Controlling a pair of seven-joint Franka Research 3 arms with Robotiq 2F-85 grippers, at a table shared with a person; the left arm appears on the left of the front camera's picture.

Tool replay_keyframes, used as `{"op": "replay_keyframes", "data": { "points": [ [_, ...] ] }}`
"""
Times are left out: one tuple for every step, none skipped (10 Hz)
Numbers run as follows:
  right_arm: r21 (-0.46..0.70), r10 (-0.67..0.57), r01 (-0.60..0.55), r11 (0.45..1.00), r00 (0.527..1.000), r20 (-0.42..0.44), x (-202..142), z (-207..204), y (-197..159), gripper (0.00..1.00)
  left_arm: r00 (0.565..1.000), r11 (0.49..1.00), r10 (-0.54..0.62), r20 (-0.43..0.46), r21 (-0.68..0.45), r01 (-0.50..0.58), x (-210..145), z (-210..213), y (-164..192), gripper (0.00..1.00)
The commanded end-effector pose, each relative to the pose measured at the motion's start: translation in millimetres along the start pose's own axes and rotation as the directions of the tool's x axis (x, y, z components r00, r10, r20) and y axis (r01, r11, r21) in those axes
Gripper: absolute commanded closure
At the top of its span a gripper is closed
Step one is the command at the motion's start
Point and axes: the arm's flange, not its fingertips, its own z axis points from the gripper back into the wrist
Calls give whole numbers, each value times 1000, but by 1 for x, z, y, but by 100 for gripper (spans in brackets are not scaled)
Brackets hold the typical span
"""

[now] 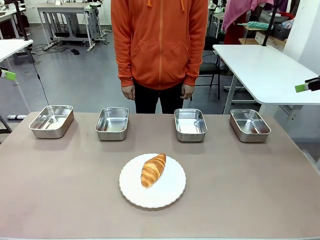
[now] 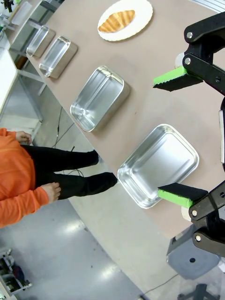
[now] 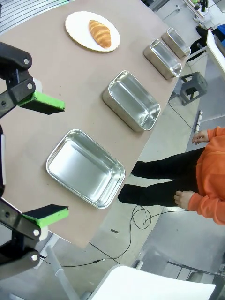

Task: Place the bread in the container.
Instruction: Place the Butter Roll into the Airtight Container indicated by the human.

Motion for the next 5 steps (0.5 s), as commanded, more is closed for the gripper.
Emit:
{"op": "replay_keyframes", "data": {
  "points": [
    [5, 4, -4, 1000, 1000, 21, 0, -2, -1, 0, 1000, 1000, 0, 10, -7, 1, 1, 2, 0, 0],
    [5, 4, -4, 1000, 1000, 21, 0, -2, -1, 0, 1000, 1000, 0, 10, -7, 1, 1, 2, 0, 0],
    [5, 4, -4, 1000, 1000, 21, 0, -2, -1, 0, 1000, 1000, 0, 10, -7, 1, 1, 2, 0, 0],
    [5, 4, -4, 1000, 1000, 21, 0, -2, -1, 0, 1000, 1000, 0, 10, -7, 1, 1, 2, 0, 0],
    [5, 4, -4, 1000, 1000, 21, 0, -2, -1, 0, 1000, 1000, 0, 10, -7, 1, 1, 2, 0, 0]
  ]
}}
